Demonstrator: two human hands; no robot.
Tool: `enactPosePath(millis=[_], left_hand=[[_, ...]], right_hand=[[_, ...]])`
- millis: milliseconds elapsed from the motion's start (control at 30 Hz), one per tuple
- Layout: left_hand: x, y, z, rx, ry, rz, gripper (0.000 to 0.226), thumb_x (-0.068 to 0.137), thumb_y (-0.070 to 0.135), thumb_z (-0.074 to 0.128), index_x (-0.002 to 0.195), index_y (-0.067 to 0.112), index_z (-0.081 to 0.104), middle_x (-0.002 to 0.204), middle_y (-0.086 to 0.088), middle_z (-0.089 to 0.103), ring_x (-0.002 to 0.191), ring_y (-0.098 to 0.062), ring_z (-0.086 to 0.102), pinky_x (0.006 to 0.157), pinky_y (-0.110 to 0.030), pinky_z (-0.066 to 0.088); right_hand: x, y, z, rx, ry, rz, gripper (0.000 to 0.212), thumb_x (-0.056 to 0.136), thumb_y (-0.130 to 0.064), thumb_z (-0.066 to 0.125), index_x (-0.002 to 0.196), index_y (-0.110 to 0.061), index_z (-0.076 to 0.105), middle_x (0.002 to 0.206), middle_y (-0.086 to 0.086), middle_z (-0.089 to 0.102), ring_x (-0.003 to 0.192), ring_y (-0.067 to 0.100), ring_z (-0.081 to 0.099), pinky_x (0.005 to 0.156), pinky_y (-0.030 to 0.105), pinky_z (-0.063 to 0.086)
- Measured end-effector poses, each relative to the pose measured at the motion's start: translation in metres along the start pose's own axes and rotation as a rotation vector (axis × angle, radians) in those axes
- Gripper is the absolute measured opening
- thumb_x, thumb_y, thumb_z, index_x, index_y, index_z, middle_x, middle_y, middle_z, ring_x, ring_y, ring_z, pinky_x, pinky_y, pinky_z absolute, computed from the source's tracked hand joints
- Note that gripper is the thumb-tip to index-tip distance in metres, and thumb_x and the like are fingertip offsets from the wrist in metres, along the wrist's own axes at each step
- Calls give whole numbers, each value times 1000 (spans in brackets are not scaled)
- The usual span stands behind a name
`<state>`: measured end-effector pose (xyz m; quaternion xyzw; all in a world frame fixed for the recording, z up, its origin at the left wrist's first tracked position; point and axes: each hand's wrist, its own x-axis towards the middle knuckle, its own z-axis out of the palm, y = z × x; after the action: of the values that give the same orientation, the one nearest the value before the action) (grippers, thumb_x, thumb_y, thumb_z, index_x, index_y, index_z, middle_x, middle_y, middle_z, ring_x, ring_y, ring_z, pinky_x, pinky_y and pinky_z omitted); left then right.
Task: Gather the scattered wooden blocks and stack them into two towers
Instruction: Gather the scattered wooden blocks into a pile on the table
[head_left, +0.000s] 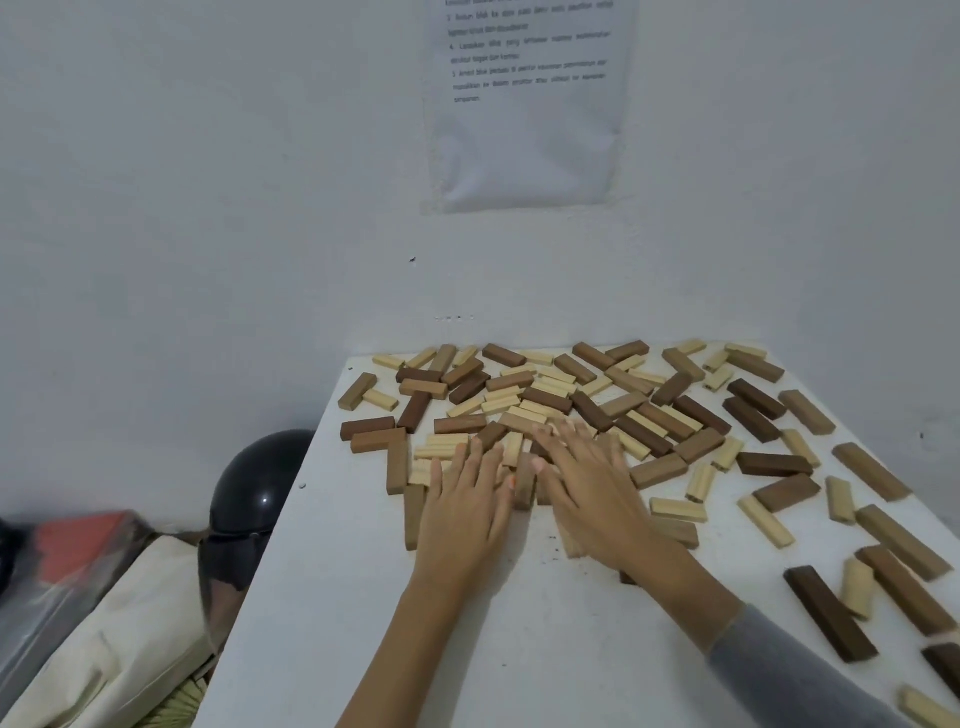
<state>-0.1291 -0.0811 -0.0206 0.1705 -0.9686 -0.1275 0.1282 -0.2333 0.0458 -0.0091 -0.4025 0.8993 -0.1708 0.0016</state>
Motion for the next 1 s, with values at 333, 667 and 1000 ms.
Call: enactPosePath(millis=[333,667,1000], left_hand=[[-17,105,10,-250,-18,272,80,88,65,-2,152,25,26,161,4,16,147,-7,-2,114,-26,-15],[-63,206,41,-170,-324,579,84,80,75,3,154,35,4,162,-1,-13,146,-26,-24,112,-53,-23],[-67,222,84,67,-287,600,73,94,68,15,145,23,41,151,-15,39,138,-39,36,102,-59,17]], right_hand=[[-90,80,-56,126,77,289,52,101,-48,16,151,-33,20,161,-3,14,149,12,4,120,43,-6],[-191,171,-76,20,133,548,59,90,-61,8,146,-49,19,160,-3,17,149,19,6,116,54,-2],[-200,193,-61,-124,10,627,101,55,-84,-32,144,-37,-26,162,5,-12,149,26,-9,116,53,-4]])
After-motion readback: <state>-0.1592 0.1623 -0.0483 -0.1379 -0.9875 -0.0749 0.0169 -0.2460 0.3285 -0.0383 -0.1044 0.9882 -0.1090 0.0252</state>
